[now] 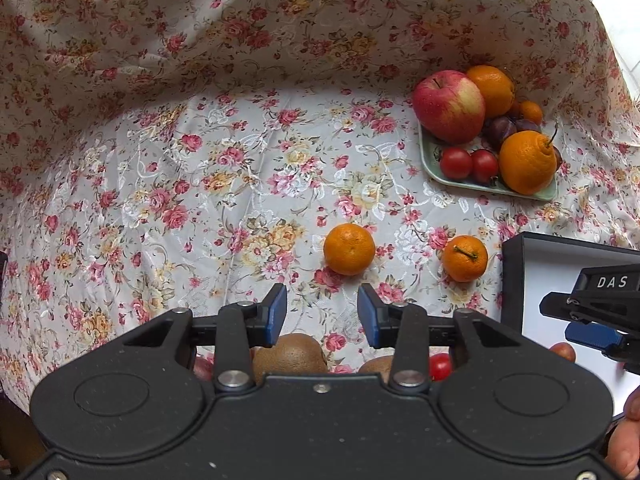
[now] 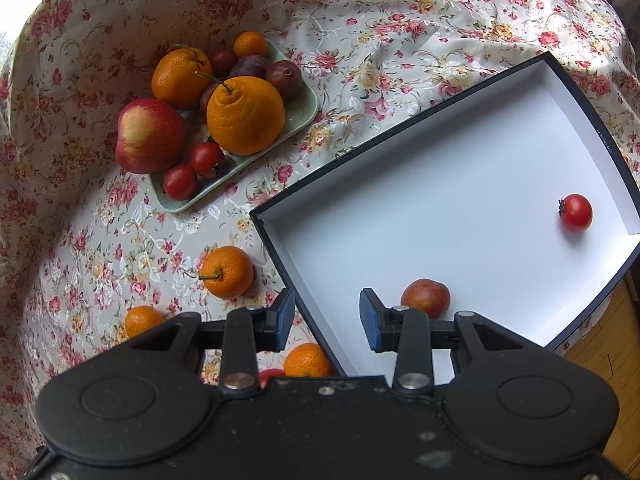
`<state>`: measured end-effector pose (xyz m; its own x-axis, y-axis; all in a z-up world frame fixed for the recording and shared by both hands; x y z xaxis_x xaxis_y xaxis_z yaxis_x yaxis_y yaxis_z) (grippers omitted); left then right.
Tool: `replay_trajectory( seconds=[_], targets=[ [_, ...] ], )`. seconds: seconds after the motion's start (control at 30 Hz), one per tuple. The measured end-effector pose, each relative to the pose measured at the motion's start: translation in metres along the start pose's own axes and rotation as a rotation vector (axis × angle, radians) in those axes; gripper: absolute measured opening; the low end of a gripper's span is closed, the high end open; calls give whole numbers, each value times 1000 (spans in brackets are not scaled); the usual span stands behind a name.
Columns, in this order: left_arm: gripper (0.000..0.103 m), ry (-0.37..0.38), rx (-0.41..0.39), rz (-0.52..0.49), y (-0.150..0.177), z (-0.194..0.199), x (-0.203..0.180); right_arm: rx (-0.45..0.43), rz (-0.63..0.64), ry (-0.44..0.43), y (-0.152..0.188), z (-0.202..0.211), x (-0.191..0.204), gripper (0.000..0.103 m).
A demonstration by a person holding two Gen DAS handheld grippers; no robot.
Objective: Organize fruits
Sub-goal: 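Move the right tool to a tangerine while the left tool moves toward the kiwis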
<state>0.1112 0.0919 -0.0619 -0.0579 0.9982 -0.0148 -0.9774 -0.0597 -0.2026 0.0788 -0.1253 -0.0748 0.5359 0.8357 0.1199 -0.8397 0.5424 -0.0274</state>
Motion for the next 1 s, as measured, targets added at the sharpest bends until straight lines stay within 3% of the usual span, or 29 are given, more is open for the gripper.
replay_trajectory(
  seconds=[0.53, 1.0],
  targets=[
    [49, 29, 34, 132, -12, -2, 60, -30, 67, -88, 6, -14, 61, 39],
    [49, 29, 50, 103, -27, -12, 56, -12, 78, -65, -9, -43, 83, 39]
  ],
)
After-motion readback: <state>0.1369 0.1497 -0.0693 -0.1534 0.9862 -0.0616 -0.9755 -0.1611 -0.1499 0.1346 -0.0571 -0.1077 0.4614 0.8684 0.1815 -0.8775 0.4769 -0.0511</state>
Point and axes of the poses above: each gripper's, at about its wrist camera, not at the fingertips, and z roughly against the way its jaws point, x to its left, y to its underside, the point moved 7 cm from there along -z, roughly the way its jaws point, and after that the axes turned 6 degrees about x, right-handed, at the moved point
